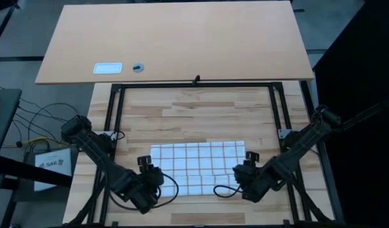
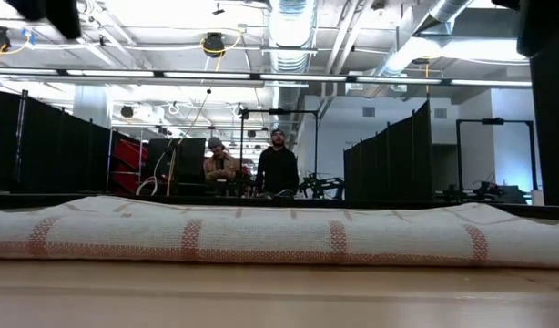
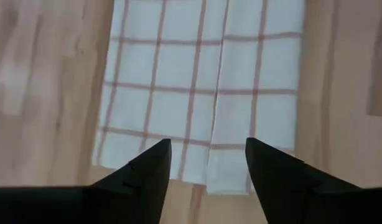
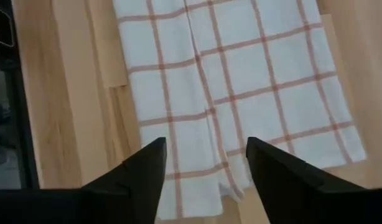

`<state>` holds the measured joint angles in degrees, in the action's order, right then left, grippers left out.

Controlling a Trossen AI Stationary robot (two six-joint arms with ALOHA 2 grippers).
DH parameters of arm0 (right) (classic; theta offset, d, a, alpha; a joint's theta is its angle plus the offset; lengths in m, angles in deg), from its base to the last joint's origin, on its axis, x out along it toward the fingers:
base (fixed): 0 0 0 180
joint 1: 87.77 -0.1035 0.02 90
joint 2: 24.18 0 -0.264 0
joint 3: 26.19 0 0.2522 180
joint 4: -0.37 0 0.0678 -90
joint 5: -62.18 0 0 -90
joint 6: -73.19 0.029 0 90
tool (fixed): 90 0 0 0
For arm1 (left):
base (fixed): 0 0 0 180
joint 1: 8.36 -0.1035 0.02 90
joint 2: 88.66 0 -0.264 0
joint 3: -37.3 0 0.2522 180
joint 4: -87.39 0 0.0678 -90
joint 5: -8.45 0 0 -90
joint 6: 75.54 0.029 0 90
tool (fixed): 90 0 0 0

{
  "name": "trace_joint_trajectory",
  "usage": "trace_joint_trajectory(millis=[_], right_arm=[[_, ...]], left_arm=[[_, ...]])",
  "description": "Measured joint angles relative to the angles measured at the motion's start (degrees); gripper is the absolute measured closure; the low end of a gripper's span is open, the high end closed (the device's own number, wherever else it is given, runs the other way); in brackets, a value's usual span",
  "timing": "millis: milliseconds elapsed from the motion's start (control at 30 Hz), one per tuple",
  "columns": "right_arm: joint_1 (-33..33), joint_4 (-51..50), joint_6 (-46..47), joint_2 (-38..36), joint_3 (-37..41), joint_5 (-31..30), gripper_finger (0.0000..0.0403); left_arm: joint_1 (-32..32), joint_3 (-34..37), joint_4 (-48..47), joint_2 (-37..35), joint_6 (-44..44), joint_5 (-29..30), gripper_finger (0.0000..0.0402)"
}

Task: Roll towel
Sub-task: Roll the white patterned towel

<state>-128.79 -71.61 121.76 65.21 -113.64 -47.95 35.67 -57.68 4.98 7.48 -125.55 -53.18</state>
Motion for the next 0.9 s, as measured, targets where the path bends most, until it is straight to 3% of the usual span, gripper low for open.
trace_joint_trajectory(millis=[200,400,600,767,900], right_arm=[[-0.22,4.92,-5.43,0.0,0.0,0.07,0.0182],[-4.25,10.47,-7.66,6.65,-0.04,0.0,0.0182],[-6.25,6.04,-0.94,16.59,-1.23,-0.71,0.0182],[-6.2,5.21,2.25,19.82,-1.62,-2.75,0.0182],[-6.26,10.31,0.29,21.54,-1.12,-3.38,0.0182]], left_arm=[[0.0,4.08,2.59,0.4,1.36,-9.49,0.0206],[4.56,-0.32,4.83,8.04,2.68,-10.18,0.0207],[6.3,-7.74,-1.9,20.34,1.72,-2.15,0.0207],[6.8,-8.63,-2.15,21.81,-3.15,7.58,0.0207],[6.78,-7.75,-0.59,22.1,-4.07,10.71,0.0207]])
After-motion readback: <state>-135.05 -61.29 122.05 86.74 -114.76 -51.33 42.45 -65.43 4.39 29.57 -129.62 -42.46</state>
